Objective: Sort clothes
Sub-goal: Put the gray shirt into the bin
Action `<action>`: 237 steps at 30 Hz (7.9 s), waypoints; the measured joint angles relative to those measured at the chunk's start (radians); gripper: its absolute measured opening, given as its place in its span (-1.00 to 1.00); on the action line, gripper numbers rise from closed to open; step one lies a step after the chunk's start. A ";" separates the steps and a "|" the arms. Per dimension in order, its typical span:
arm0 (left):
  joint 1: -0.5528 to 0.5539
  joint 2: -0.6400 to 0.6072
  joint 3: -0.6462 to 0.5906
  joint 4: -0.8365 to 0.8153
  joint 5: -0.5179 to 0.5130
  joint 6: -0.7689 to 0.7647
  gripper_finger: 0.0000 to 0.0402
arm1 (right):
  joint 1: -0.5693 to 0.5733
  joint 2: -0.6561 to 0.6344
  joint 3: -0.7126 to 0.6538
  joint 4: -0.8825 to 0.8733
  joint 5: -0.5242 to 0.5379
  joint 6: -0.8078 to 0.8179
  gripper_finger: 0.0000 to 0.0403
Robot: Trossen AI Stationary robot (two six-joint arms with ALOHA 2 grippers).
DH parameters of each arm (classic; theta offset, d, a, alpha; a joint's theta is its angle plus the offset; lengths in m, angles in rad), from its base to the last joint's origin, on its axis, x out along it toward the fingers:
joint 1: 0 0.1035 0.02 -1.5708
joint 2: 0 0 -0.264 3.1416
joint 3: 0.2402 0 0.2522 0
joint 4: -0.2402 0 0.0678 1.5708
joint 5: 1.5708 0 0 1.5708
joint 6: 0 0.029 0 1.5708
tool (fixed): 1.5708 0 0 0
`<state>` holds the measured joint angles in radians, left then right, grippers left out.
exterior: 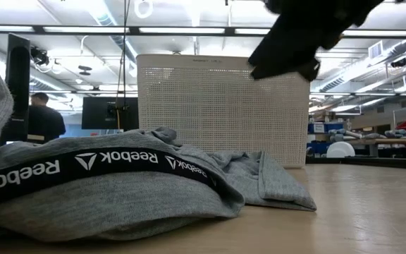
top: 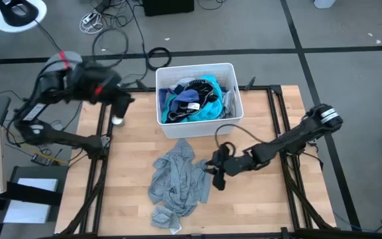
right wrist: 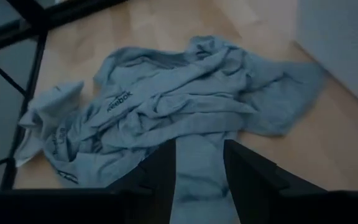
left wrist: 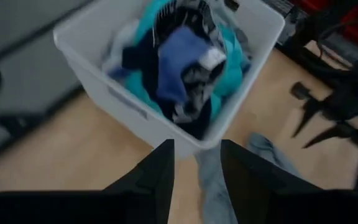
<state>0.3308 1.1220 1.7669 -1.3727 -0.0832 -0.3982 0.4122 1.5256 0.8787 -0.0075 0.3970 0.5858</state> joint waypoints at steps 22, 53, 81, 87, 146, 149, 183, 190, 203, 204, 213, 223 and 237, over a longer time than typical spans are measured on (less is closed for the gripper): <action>-0.641 -0.340 -0.875 0.575 -0.234 -0.685 -0.32 | -0.151 0.540 0.285 0.278 -0.300 -0.269 -0.33; -0.698 -0.325 -0.965 0.642 -0.396 -0.675 -0.32 | -0.403 0.075 1.211 -0.430 -0.083 -0.966 -0.97; -0.697 -0.325 -0.965 0.579 -0.510 -0.594 -0.32 | -0.845 0.163 1.421 -0.714 -0.340 -0.569 -0.97; -0.697 -0.325 -0.965 0.577 -0.522 -0.594 -0.32 | -0.785 0.281 1.421 -1.086 -0.457 -0.430 -0.93; -0.697 -0.325 -0.965 0.731 -0.490 -0.584 -0.32 | 0.085 -0.220 0.560 -1.410 0.406 0.831 0.45; -0.697 -0.325 -0.965 0.739 -0.490 -0.571 -0.32 | 0.134 -0.233 0.344 -1.224 0.427 0.872 0.45; -0.698 -0.324 -0.965 0.786 -0.382 -0.608 -0.32 | -0.164 -0.159 -0.041 0.260 0.437 -0.184 -0.98; -0.698 -0.324 -0.964 0.795 -0.417 -0.600 -0.32 | -0.251 -0.204 0.289 0.200 0.429 -0.707 -0.99; -0.698 -0.324 -0.964 0.802 -0.420 -0.576 -0.32 | -0.621 0.009 0.639 -0.145 0.091 -0.654 -0.98; -0.698 -0.325 -0.964 0.803 -0.420 -0.575 -0.32 | -0.628 0.027 0.646 -0.145 0.078 -0.630 -0.97; -0.698 -0.324 -0.964 0.797 -0.420 -0.574 -0.32 | -0.655 0.180 0.646 -0.391 -0.060 -0.336 -0.65; -0.698 -0.325 -0.964 0.791 -0.421 -0.571 -0.32 | -0.742 0.386 0.648 -0.483 -0.148 -0.125 0.16; -0.698 -0.324 -0.964 0.803 -0.410 -0.574 -0.32 | -0.801 0.287 0.641 -0.548 -0.231 -0.101 0.14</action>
<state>-0.3667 0.7982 0.8028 -0.5701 -0.4927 -0.9724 -0.3889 1.8122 1.5200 -0.5558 0.1660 0.4848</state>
